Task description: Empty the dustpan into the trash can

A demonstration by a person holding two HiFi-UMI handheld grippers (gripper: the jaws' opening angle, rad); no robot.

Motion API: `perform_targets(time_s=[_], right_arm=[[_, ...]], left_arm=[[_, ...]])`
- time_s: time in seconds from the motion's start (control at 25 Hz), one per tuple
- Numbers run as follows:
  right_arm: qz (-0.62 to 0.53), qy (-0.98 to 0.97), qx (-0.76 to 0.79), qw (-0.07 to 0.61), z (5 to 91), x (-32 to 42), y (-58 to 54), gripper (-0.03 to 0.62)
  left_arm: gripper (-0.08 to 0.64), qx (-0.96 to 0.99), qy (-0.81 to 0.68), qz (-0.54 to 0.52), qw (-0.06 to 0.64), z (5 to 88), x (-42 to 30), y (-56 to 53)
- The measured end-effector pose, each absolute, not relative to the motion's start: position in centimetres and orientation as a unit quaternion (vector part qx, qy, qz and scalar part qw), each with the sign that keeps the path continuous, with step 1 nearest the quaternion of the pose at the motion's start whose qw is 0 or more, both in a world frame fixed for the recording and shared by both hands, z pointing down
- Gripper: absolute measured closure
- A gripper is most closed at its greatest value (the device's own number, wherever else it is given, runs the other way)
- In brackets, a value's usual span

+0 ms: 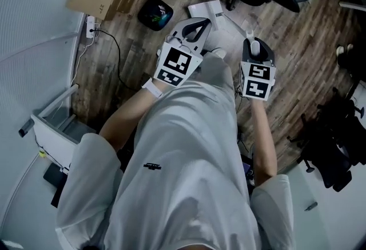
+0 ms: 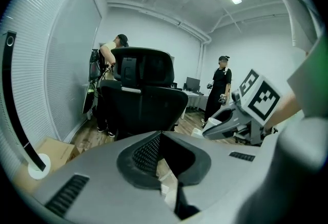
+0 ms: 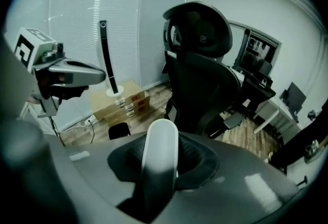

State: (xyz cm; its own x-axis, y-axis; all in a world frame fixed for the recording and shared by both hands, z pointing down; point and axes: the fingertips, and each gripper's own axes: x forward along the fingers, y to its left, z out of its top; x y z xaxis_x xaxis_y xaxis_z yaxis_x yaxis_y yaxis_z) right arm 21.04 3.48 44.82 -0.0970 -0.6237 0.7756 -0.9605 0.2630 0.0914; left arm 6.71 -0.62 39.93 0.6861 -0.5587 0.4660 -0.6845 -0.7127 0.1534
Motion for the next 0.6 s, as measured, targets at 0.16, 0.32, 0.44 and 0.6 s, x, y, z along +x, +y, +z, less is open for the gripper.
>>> perform_targets(time_s=[0.16,0.32,0.44,0.6], right_arm=[[0.292,-0.657,0.603,0.346,48.3,23.5,2.7,0.475],[0.325,-0.622,0.629,0.336,51.4,24.8,1.8,0.474],[0.336,-0.606,0.637,0.336,53.2,25.4,1.5,0.476],[0.347,-0.593,0.644,0.337,55.0,25.3,1.3,0.474]], left_arm=[[0.554,0.898,-0.354,0.198,0.170,39.1,5.9,-0.7],[0.554,0.896,-0.358,0.198,0.172,39.0,5.4,-0.8],[0.554,0.893,-0.365,0.197,0.175,39.1,4.9,-1.1],[0.554,0.890,-0.368,0.204,0.176,39.6,4.1,-1.2]])
